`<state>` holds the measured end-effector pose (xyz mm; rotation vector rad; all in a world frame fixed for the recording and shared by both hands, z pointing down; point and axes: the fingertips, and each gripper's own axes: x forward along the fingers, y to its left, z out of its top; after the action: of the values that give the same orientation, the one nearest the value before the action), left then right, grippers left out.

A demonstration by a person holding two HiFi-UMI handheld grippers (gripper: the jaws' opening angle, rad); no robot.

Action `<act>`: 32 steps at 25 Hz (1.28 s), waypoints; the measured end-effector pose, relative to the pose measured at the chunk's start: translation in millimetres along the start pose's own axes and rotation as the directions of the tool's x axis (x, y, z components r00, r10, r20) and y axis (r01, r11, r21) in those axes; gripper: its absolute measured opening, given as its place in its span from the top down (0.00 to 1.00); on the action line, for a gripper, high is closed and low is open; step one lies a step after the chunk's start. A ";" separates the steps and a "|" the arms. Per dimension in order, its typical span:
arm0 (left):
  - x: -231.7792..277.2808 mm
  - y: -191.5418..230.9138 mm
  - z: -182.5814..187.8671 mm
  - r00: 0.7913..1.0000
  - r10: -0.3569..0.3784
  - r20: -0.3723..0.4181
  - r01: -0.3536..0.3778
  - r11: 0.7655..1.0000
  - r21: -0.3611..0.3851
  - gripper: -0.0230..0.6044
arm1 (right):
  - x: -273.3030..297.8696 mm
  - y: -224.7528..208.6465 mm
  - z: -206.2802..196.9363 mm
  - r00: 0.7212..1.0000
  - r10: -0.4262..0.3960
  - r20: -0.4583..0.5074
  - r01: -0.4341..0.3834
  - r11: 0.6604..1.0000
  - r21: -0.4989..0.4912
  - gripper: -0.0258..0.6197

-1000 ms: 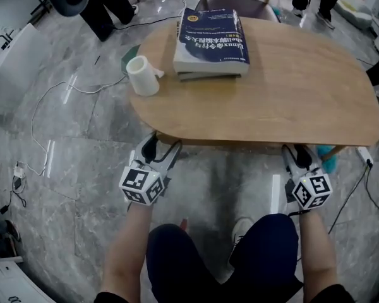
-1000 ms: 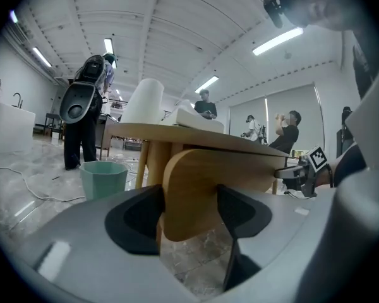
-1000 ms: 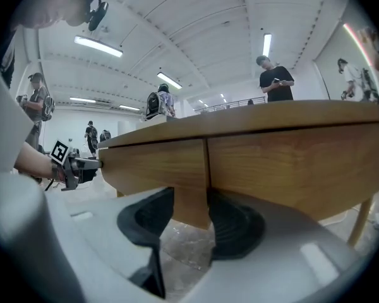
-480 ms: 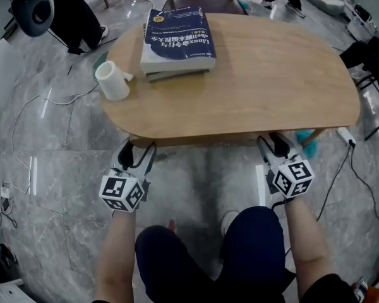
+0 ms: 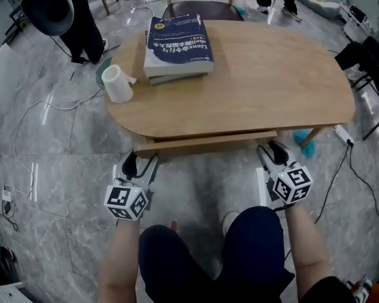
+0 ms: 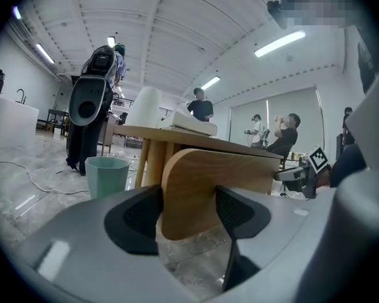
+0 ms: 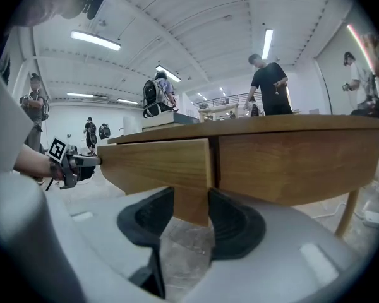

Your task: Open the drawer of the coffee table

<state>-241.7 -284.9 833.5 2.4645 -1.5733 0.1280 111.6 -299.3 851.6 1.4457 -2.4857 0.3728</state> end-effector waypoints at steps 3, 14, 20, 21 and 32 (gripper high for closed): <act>-9.0 -4.8 -2.2 1.000 -0.004 -0.005 0.004 1.000 -0.003 0.54 | -8.7 3.5 -3.4 1.000 0.001 -0.001 -0.001 1.000 -0.002 0.71; -38.6 -18.6 -7.8 1.000 -0.013 0.004 0.014 0.999 -0.040 0.54 | -36.8 15.6 -14.4 1.000 -0.023 0.002 0.023 1.000 0.004 0.72; -58.8 -29.5 -13.3 1.000 -0.017 -0.014 0.016 0.999 -0.045 0.54 | -57.0 25.8 -22.4 1.000 -0.012 -0.016 0.012 1.000 -0.003 0.72; -62.4 -31.7 -13.9 1.000 -0.019 -0.016 0.018 0.999 -0.046 0.54 | -60.8 27.4 -23.6 1.000 -0.010 -0.018 0.010 1.000 -0.005 0.72; -94.1 -46.4 -21.1 0.997 -0.058 -0.048 0.055 0.997 -0.048 0.55 | -90.7 42.9 -35.2 0.999 -0.010 -0.039 0.009 1.000 -0.005 0.73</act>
<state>-238.9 -178.0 830.2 2.4484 -1.4689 0.1404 120.6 -193.4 850.3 1.4343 -2.4469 0.3884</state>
